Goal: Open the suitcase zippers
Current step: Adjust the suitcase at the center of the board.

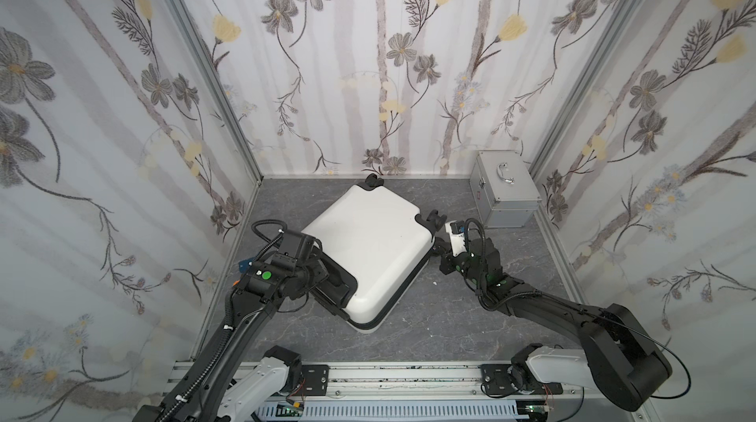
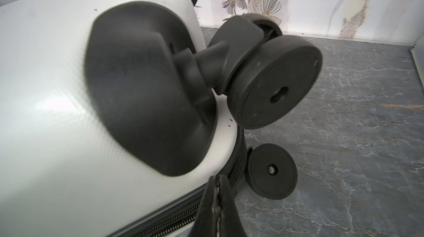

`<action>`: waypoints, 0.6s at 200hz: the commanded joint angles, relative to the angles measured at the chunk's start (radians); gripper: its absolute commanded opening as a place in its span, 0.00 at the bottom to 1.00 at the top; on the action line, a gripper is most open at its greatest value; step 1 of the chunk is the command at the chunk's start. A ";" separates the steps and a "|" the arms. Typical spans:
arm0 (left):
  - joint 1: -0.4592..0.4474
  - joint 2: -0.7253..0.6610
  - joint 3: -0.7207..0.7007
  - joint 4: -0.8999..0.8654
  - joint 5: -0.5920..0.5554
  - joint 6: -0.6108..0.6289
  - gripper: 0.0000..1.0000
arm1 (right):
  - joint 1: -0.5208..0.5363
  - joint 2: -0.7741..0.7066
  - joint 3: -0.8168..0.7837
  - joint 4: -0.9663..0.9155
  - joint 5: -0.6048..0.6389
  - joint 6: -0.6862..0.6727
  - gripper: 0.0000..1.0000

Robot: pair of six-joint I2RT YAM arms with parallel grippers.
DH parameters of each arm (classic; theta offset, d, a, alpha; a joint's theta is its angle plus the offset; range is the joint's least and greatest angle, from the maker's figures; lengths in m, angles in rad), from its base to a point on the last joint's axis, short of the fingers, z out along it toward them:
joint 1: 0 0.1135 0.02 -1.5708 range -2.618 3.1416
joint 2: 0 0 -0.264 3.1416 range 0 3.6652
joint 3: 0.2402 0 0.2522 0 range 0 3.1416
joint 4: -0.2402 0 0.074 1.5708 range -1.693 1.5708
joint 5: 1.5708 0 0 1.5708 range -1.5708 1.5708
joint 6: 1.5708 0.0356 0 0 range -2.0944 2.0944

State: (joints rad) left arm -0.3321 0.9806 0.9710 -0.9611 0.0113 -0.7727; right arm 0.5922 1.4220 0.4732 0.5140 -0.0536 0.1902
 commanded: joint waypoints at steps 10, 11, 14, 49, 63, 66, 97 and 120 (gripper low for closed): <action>0.064 0.131 0.072 0.162 0.089 0.206 0.55 | 0.071 -0.043 -0.048 0.122 -0.083 0.084 0.00; 0.066 0.134 0.074 0.165 0.091 0.209 0.55 | 0.073 -0.044 -0.051 0.123 -0.082 0.087 0.00; 0.070 0.151 0.083 0.170 0.093 0.220 0.55 | 0.075 -0.049 -0.057 0.128 -0.079 0.094 0.00; 0.128 0.275 0.156 0.171 0.125 0.285 0.57 | 0.079 -0.070 -0.112 0.163 -0.035 0.122 0.00; 0.154 0.275 0.164 0.154 0.148 0.294 0.53 | 0.078 -0.069 -0.122 0.167 -0.044 0.125 0.00; 0.157 0.275 0.164 0.147 0.147 0.297 0.52 | 0.078 -0.069 -0.125 0.172 -0.047 0.126 0.00; 0.181 0.305 0.151 0.122 0.111 0.317 0.49 | 0.077 -0.067 -0.160 0.213 -0.069 0.130 0.00; 0.196 0.320 0.151 0.120 0.074 0.343 0.40 | 0.055 -0.060 -0.168 0.212 -0.090 0.138 0.00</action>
State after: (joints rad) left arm -0.1467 1.2789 1.1286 -0.8207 0.0978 -0.4789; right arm 0.6609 1.3548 0.3126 0.6891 -0.0494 0.3046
